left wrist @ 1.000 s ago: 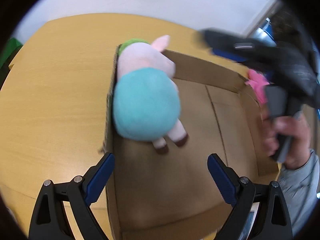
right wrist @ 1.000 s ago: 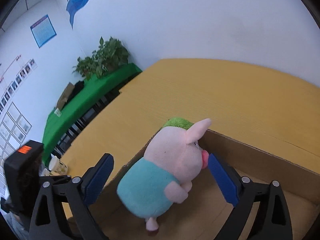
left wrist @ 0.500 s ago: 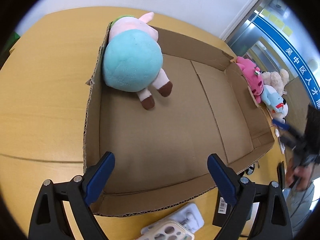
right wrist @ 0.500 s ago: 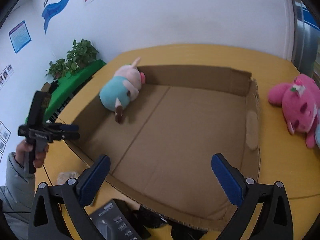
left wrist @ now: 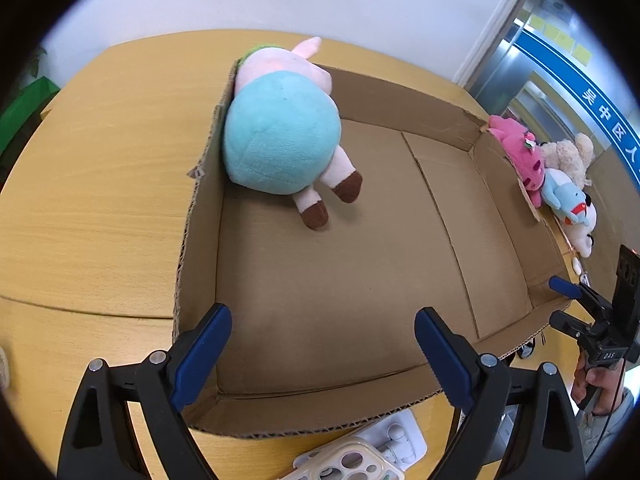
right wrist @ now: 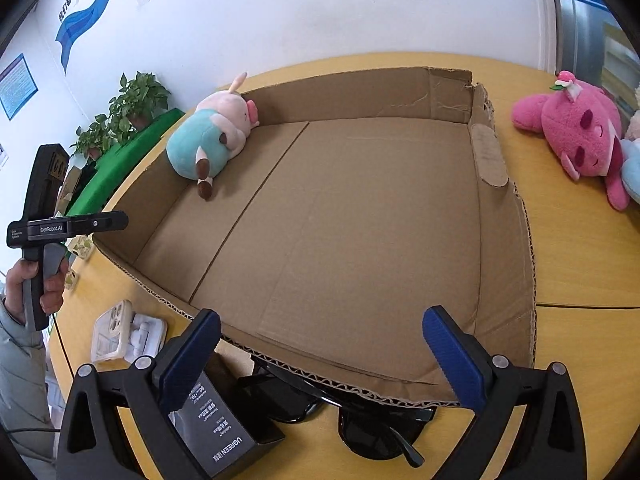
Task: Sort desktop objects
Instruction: 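Move the left gripper to the black charger box, then close the left gripper on the black charger box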
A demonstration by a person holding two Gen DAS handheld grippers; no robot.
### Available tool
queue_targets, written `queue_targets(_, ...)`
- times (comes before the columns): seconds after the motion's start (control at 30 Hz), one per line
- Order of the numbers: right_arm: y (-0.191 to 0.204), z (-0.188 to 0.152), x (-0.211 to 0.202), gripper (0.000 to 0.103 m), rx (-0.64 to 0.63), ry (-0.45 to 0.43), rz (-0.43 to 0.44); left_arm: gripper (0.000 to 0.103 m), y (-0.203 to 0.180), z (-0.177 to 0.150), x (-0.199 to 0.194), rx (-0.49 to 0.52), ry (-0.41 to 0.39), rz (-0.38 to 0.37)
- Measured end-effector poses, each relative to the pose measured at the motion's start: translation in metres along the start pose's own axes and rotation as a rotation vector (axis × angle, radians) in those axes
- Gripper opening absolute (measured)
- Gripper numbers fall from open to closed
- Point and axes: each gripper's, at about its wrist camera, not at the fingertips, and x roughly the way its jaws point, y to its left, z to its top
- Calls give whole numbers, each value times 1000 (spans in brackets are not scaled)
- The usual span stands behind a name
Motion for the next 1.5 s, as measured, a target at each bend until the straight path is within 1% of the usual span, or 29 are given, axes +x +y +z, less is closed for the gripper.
queue_targets(0.07,0,-2,-9,102,-1,-28,-29,94,2,-1,-8,-32,-25,-10)
queue_targets(0.17,12,-4,-34,102,-28,-101,-28,94,-8,-8,-37,-14,-119,26)
queue_targets(0.23,28,-7,-54,103,-86,-147,-62,94,-20,-16,-60,17,-190,2)
queue_targets(0.27,33,-9,-60,103,-102,-161,-74,94,-29,-22,-74,30,-240,-13)
queue_targets(0.37,51,-18,-79,103,-138,-212,-93,94,-55,-40,-105,87,-377,-2)
queue_targets(0.4,56,-21,-83,103,-145,-225,-101,94,-65,-46,-112,116,-424,22)
queue_targets(0.43,61,-24,-86,103,-153,-242,-111,94,-77,-54,-119,143,-468,65)
queue_targets(0.47,65,-28,-89,103,-157,-258,-121,94,-91,-64,-123,177,-515,125)
queue_targets(0.5,68,-30,-92,102,-160,-271,-126,94,-101,-71,-125,204,-540,157)
queue_targets(0.53,72,-34,-95,100,-166,-280,-129,94,-112,-79,-124,236,-560,175)
queue_targets(0.57,75,-36,-96,87,-174,-288,-134,94,-118,-85,-124,253,-566,176)
queue_targets(0.6,78,-39,-97,75,-183,-291,-141,94,-124,-90,-122,264,-566,160)
queue_targets(0.63,80,-43,-96,53,-190,-285,-151,94,-127,-95,-120,263,-561,136)
queue_targets(0.67,81,-45,-96,46,-191,-279,-150,92,-128,-97,-117,258,-547,112)
queue_targets(0.73,81,-50,-92,48,-184,-264,-131,71,-127,-99,-108,231,-490,53)
queue_targets(0.77,80,-54,-90,55,-180,-259,-125,45,-125,-99,-103,219,-463,29)
queue_targets(0.8,80,-57,-89,64,-175,-256,-120,32,-121,-99,-95,201,-421,-7)
queue_targets(0.83,79,-60,-89,90,-168,-252,-106,32,-118,-99,-89,184,-384,-43)
queue_targets(0.87,78,-65,-89,102,-160,-253,-90,32,-115,-100,-83,172,-356,-73)
queue_targets(0.93,79,-75,-90,103,-155,-255,-57,39,-112,-107,-68,163,-308,-106)
queue_targets(1.0,82,-85,-86,103,-158,-227,-24,64,-112,-114,-54,154,-258,-135)
queue_targets(1.07,88,-98,-76,103,-184,-184,15,71,-113,-120,-43,153,-224,-162)
queue_targets(1.13,96,-109,-65,103,-222,-135,43,71,-115,-125,-31,160,-187,-189)
queue_targets(1.23,110,-127,-48,103,-269,-73,76,71,-118,-132,-6,169,-99,-226)
queue_targets(1.33,115,-138,-30,102,-264,-25,89,71,-120,-139,17,157,-18,-253)
queue_targets(1.4,113,-142,-24,102,-249,-6,107,71,-124,-145,25,169,15,-258)
queue_targets(1.5,109,-150,-21,102,-253,8,108,71,-132,-157,28,209,44,-293)
